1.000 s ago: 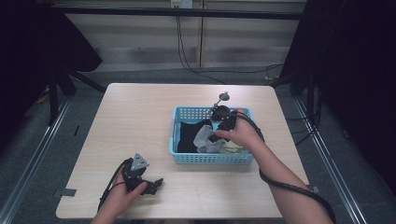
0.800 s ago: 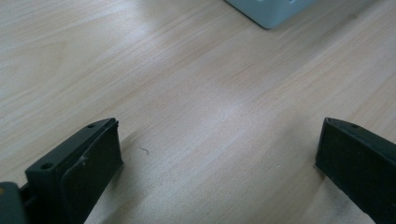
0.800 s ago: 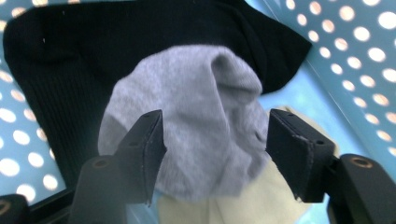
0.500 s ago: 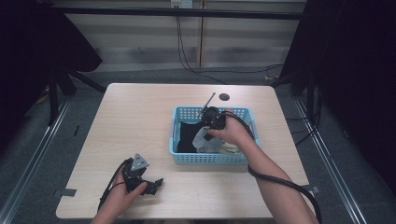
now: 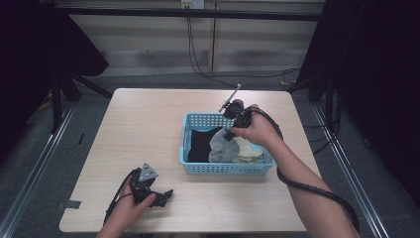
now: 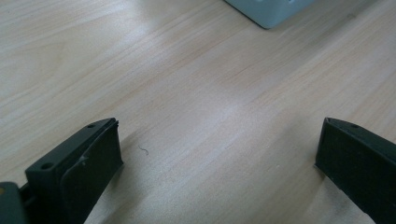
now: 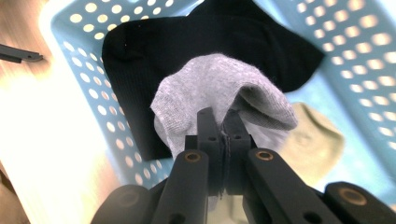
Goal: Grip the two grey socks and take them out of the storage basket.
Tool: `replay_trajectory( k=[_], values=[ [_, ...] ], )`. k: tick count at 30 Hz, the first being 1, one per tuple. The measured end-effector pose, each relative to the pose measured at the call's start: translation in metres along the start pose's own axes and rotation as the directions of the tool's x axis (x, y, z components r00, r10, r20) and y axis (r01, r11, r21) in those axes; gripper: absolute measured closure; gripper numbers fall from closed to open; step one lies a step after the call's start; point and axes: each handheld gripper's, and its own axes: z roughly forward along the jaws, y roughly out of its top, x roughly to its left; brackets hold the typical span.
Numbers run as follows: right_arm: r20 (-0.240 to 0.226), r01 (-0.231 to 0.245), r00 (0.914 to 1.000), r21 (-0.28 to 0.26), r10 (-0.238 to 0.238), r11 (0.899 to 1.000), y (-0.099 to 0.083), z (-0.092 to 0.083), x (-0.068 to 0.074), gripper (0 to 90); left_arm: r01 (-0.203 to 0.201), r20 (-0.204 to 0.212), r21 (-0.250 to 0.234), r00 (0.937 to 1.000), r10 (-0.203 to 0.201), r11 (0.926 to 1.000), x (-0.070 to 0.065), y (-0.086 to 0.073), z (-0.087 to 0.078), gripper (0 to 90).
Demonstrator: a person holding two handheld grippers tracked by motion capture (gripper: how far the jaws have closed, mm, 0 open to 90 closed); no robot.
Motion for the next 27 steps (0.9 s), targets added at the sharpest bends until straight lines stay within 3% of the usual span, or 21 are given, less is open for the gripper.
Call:
replay_trajectory(
  k=[13, 27],
  values=[
    [0.053, 0.020, 0.9984, 0.001, -0.020, 1.000, -0.009, -0.049, -0.004, 88.8, 0.000, 0.000, 0.000, 1.0000, 0.000, 1.0000, 0.000, 0.000, 0.000, 0.0],
    [0.104, -0.028, 0.9940, -0.055, 0.034, 0.998, -0.041, -0.100, -0.019, 88.7, 0.000, 0.000, 0.000, 1.0000, 0.000, 1.0000, 0.000, 0.000, 0.000, 0.0]
  ],
)
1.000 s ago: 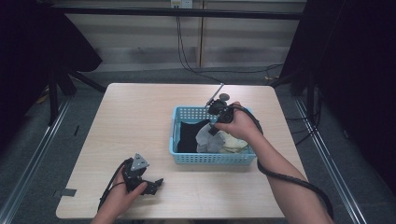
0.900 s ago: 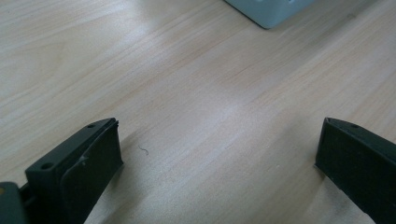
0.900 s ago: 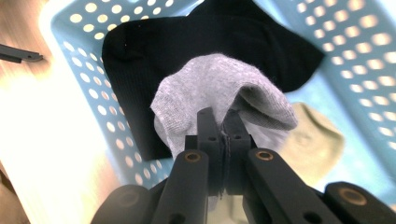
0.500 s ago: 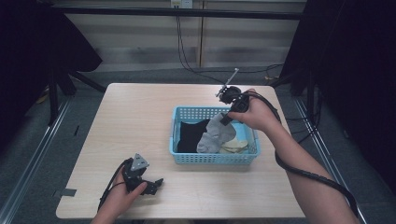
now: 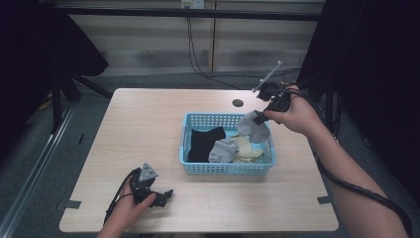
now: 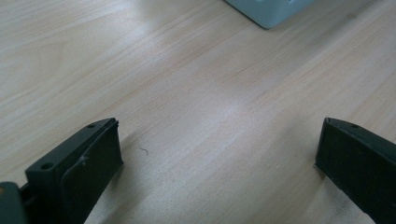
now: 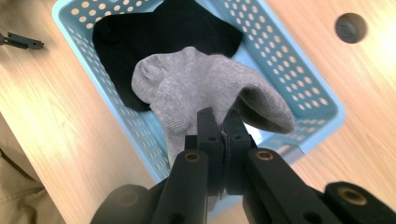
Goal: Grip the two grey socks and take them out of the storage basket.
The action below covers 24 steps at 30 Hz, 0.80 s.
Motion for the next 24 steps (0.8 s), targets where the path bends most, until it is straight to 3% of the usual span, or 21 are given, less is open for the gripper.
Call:
replay_trajectory(
  k=[5, 11, 24],
  values=[
    [0.023, -0.024, 0.9995, -0.018, 0.024, 1.000, -0.013, -0.013, -0.006, 88.7, -0.003, -0.001, 0.000, 1.0000, 0.003, 1.0000, 0.000, 0.000, 0.000, 0.0],
    [0.043, -0.070, 0.9966, -0.020, 0.070, 0.997, -0.036, -0.018, -0.018, 88.6, 0.000, 0.000, 0.000, 1.0000, 0.000, 1.0000, 0.000, 0.000, 0.000, 0.0],
    [0.088, -0.123, 0.9884, -0.007, 0.123, 0.992, -0.074, -0.033, -0.042, 88.6, 0.000, 0.000, 0.000, 1.0000, 0.000, 1.0000, 0.000, 0.000, 0.000, 0.0]
  ],
)
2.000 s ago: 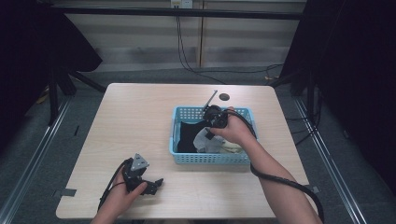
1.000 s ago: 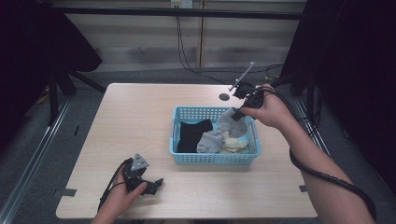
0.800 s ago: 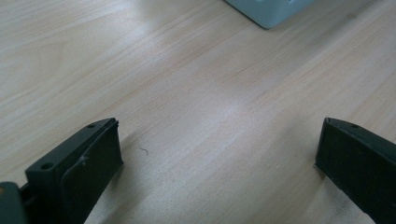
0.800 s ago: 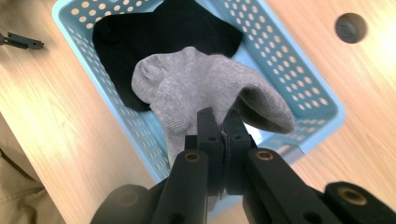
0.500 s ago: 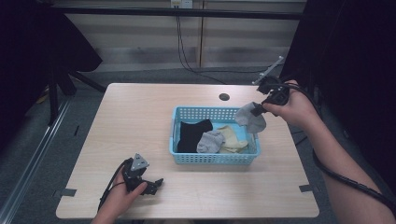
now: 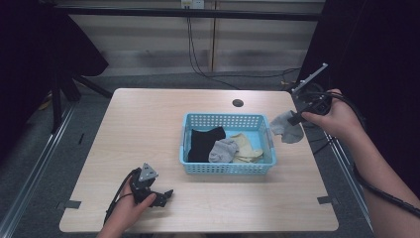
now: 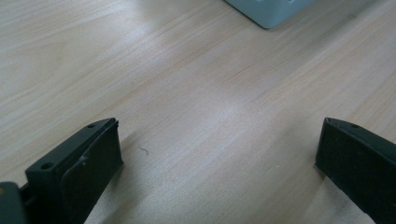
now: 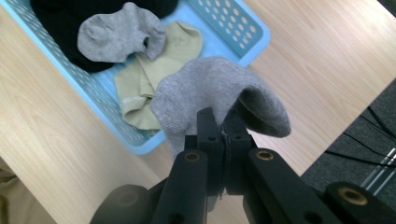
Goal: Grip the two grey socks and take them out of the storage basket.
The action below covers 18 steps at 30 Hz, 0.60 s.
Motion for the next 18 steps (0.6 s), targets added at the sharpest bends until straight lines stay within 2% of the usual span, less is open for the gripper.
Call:
replay_trajectory(
  k=[2, 6, 10, 14, 18],
  values=[
    [0.004, 0.004, 1.0000, -0.003, -0.004, 1.000, -0.003, 0.001, -0.002, 88.6, 0.000, 0.000, -0.001, 1.0000, 0.000, 1.0000, 0.000, 0.000, 0.000, 0.0],
    [0.017, -0.026, 0.9995, 0.020, 0.025, 0.999, -0.017, 0.009, -0.013, 88.5, -0.003, -0.001, 0.000, 1.0000, 0.003, 1.0000, 0.000, 0.000, 0.000, 0.0],
    [0.015, -0.054, 0.9985, 0.027, 0.053, 0.998, -0.027, 0.021, -0.017, 88.3, 0.000, -0.002, -0.003, 1.0000, 0.000, 1.0000, 0.000, 0.000, 0.000, 0.0],
    [-0.007, -0.070, 0.9975, 0.032, 0.070, 0.997, -0.036, 0.038, -0.020, 88.3, 0.001, -0.002, -0.005, 1.0000, -0.001, 1.0000, 0.000, 0.000, 0.000, 0.0],
    [-0.008, -0.071, 0.9974, 0.058, 0.072, 0.996, -0.043, 0.055, -0.021, 88.2, 0.001, -0.002, -0.006, 1.0000, -0.001, 1.0000, 0.000, 0.000, 0.000, 0.0]
  ],
)
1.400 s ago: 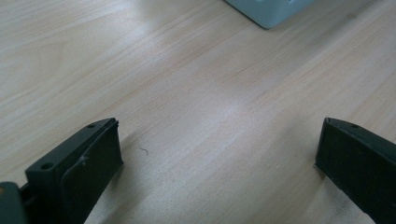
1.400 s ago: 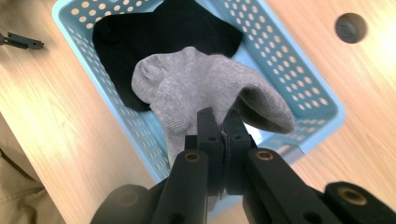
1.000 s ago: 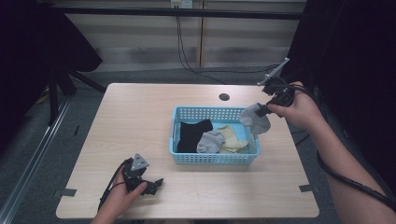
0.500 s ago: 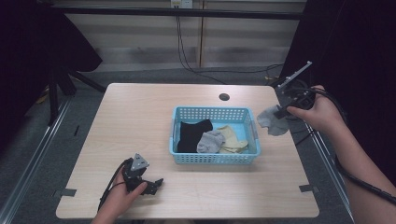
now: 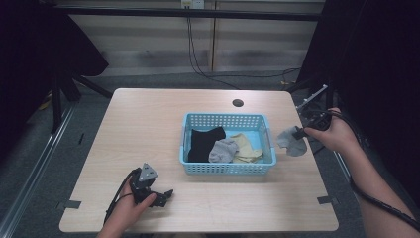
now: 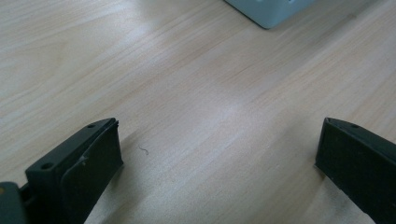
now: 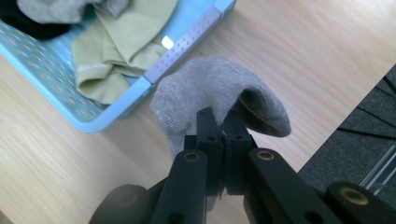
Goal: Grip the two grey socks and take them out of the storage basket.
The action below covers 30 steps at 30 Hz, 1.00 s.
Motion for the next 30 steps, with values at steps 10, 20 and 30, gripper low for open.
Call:
replay_trajectory(
  k=[10, 20, 30],
  values=[
    [-0.001, 0.024, 0.9997, 0.056, -0.024, 0.998, -0.006, 0.032, 0.003, 87.9, 0.000, 0.000, 0.000, 1.0000, 0.000, 1.0000, 0.000, 0.000, 0.000, 0.0],
    [-0.029, 0.035, 0.9990, 0.075, -0.033, 0.997, -0.009, 0.049, 0.006, 78.8, -0.008, 0.000, 0.006, 1.0000, 0.008, 1.0000, 0.001, 0.000, 0.000, 0.0],
    [-0.035, 0.046, 0.9984, 0.038, -0.044, 0.998, 0.001, 0.033, 0.013, 70.7, -0.003, -0.001, 0.001, 1.0000, 0.003, 1.0000, 0.000, 0.000, 0.000, 0.0]
  ],
)
